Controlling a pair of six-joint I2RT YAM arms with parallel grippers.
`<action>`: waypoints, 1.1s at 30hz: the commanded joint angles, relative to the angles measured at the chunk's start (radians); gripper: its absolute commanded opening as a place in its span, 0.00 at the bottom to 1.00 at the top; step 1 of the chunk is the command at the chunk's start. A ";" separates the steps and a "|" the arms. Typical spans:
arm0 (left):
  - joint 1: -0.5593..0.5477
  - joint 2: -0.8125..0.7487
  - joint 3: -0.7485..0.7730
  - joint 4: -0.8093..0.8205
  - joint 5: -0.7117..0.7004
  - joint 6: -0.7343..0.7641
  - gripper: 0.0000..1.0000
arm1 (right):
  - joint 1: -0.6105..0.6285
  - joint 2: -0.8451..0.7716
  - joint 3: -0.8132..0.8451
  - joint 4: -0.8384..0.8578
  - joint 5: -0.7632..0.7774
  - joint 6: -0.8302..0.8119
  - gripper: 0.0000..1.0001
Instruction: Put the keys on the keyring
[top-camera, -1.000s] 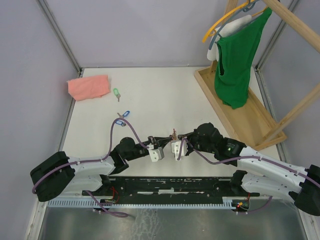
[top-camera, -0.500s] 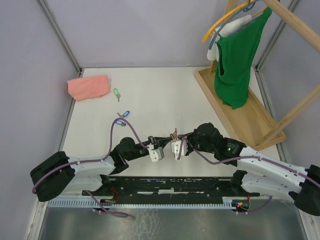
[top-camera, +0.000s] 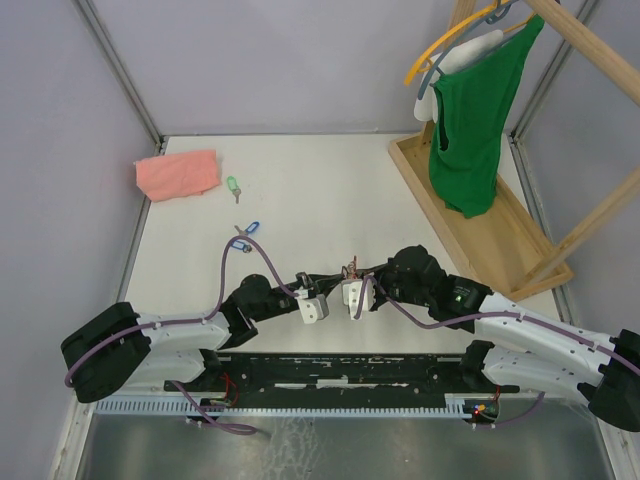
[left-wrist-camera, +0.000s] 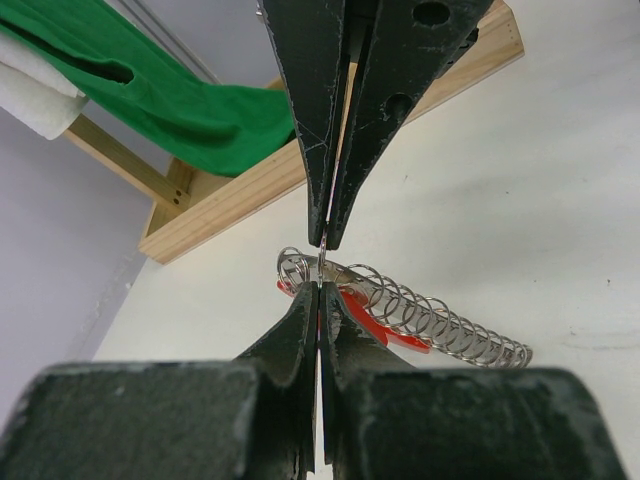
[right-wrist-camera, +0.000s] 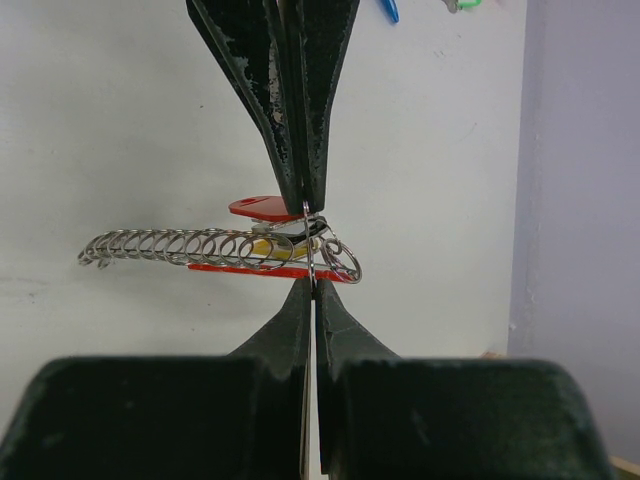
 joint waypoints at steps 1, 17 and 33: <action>-0.007 0.003 0.023 0.044 0.003 0.020 0.03 | 0.007 -0.012 0.022 0.063 0.002 0.013 0.01; -0.008 0.008 0.025 0.055 -0.002 0.013 0.03 | 0.009 -0.010 0.025 0.057 -0.010 0.013 0.01; -0.010 0.008 0.030 0.057 0.049 0.003 0.03 | 0.013 -0.002 0.033 0.052 -0.012 0.014 0.01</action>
